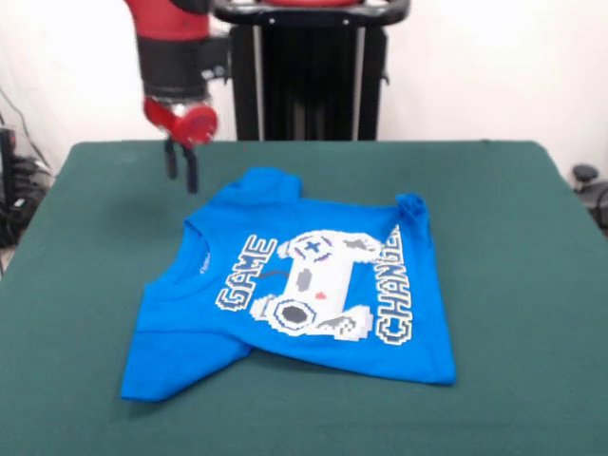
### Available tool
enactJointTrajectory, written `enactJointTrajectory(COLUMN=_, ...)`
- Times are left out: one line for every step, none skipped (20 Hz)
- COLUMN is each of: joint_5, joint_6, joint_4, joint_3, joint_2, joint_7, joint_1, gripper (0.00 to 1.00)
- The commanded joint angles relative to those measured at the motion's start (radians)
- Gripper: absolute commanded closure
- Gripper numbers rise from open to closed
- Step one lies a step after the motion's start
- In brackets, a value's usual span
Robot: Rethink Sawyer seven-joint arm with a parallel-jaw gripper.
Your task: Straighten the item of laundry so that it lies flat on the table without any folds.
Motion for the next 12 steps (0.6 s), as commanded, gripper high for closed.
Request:
enactJointTrajectory(joint_5=-0.012, joint_6=0.119, joint_4=0.062, joint_3=0.116, joint_2=-0.207, joint_7=-0.138, joint_1=-0.012, gripper=0.00)
enactJointTrajectory(joint_5=-0.013, joint_6=0.123, joint_4=0.061, joint_3=0.119, joint_2=-0.228, joint_7=-0.145, joint_1=-0.014, gripper=0.00)
enactJointTrajectory(joint_5=-0.013, joint_6=0.128, joint_4=0.060, joint_3=0.122, joint_2=-0.249, joint_7=-0.152, joint_1=-0.017, gripper=0.00)
enactJointTrajectory(joint_5=-0.015, joint_6=0.132, joint_4=0.055, joint_3=0.116, joint_2=-0.265, joint_7=-0.152, joint_1=-0.011, gripper=0.00)
enactJointTrajectory(joint_5=-0.013, joint_6=0.142, joint_4=0.049, joint_3=0.110, joint_2=-0.279, joint_7=-0.151, joint_1=-0.004, gripper=0.00)
enactJointTrajectory(joint_5=-0.013, joint_6=0.144, joint_4=0.047, joint_3=0.107, joint_2=-0.290, joint_7=-0.147, joint_1=0.000, gripper=0.00)
enactJointTrajectory(joint_5=-0.015, joint_6=0.148, joint_4=0.039, joint_3=0.106, joint_2=-0.294, joint_7=-0.146, joint_1=0.004, gripper=0.00)
enactJointTrajectory(joint_5=-0.014, joint_6=0.152, joint_4=0.034, joint_3=0.111, joint_2=-0.297, joint_7=-0.148, joint_1=0.002, gripper=0.00)
enactJointTrajectory(joint_5=-0.013, joint_6=0.158, joint_4=0.030, joint_3=0.114, joint_2=-0.301, joint_7=-0.151, joint_1=0.000, gripper=0.00)
enactJointTrajectory(joint_5=-0.010, joint_6=0.165, joint_4=0.027, joint_3=0.120, joint_2=-0.300, joint_7=-0.153, joint_1=-0.004, gripper=0.00)
enactJointTrajectory(joint_5=-0.012, joint_6=0.168, joint_4=0.023, joint_3=0.120, joint_2=-0.301, joint_7=-0.153, joint_1=-0.002, gripper=0.00)
enactJointTrajectory(joint_5=-0.012, joint_6=0.172, joint_4=0.017, joint_3=0.121, joint_2=-0.300, joint_7=-0.153, joint_1=-0.002, gripper=0.00)
